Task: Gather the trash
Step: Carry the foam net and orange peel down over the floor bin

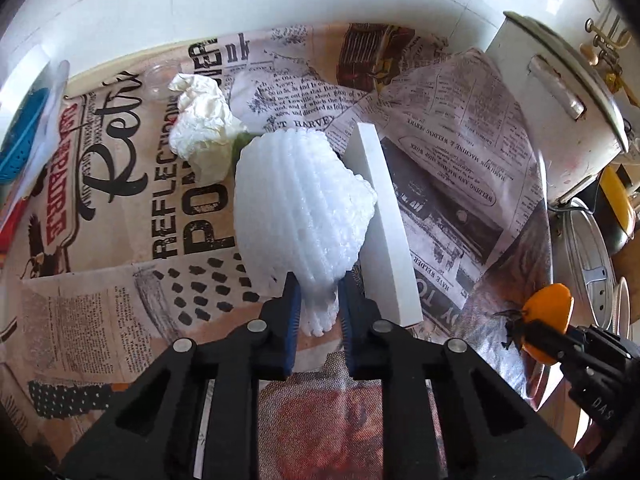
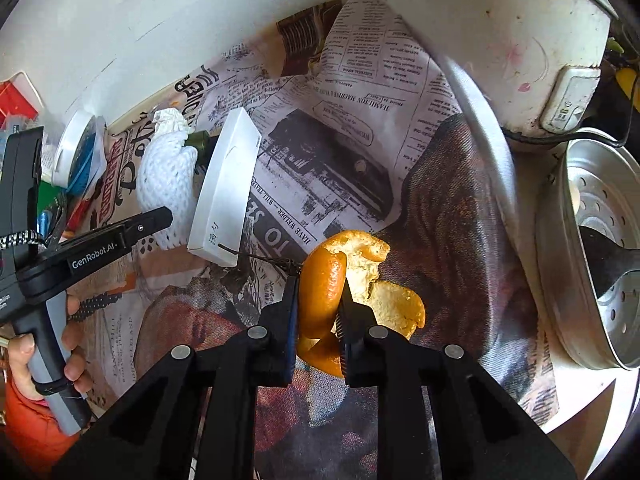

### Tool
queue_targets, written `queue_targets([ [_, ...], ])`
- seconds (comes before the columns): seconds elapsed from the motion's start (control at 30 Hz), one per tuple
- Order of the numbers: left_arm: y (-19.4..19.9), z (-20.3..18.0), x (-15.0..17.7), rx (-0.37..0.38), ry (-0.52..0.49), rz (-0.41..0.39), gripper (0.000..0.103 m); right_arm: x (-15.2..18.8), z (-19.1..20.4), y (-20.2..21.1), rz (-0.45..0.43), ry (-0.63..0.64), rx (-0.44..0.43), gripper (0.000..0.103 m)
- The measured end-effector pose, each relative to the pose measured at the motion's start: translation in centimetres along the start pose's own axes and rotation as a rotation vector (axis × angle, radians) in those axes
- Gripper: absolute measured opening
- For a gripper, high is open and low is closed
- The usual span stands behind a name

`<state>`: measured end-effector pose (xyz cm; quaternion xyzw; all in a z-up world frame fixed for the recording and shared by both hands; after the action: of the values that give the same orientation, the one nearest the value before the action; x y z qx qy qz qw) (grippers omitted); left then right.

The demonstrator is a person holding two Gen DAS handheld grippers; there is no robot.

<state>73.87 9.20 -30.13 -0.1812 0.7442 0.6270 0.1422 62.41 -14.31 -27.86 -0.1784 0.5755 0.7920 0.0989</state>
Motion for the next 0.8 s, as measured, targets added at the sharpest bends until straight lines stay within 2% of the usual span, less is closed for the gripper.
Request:
queue_targets([
  [0.17,3.6,-0.3,0.2,-0.026,0.013,-0.072,0.016,-0.3,-0.3,2.6,-0.061,0.007,-0.019,0.015],
  [0.4,10.5,-2.3,1.1,-0.06,0.048,-0.22,0.016,-0.6,-0.8,7.7,-0.169,0.069,-0.058,0.015],
  [0.6,16.4,-4.7,3.9,-0.084,0.085,-0.336,0.016,-0.2,-1.0,12.4,-0.266,0.144,-0.112,0.015],
  [0.8,21.2,-6.7,6.8,-0.109,0.106,-0.408,0.016,0.8,-1.0,16.7,-0.336,0.215,-0.137,0.015],
])
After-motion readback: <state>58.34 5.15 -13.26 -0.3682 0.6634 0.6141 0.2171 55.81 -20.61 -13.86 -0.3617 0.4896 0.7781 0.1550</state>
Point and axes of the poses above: each gripper's, at about its wrist camera, not at the fingertips, and y roughly against the way its jaws point, z to its left, x to its underside, the point moved 4 cm from there along -y, roughly the way its jaws point, and after that the axes turned 1 degree about -x, right-handed, at the moved point
